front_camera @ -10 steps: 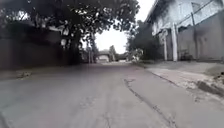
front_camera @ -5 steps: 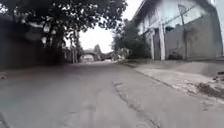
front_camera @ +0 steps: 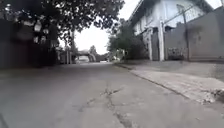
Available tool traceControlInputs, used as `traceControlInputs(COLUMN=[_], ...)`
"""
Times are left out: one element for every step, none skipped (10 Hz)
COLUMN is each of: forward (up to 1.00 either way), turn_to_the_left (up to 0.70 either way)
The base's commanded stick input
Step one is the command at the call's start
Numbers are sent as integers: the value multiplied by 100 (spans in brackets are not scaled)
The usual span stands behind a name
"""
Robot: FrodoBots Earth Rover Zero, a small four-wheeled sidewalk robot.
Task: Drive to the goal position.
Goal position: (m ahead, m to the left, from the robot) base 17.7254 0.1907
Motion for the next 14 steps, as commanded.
traceControlInputs(forward=[100,100,100,100,100,100,100,100,100,100,100,100,100,100], turn_to_the_left=[0,0,0,0,0,0,0,0,0,0,0,0,0,0])
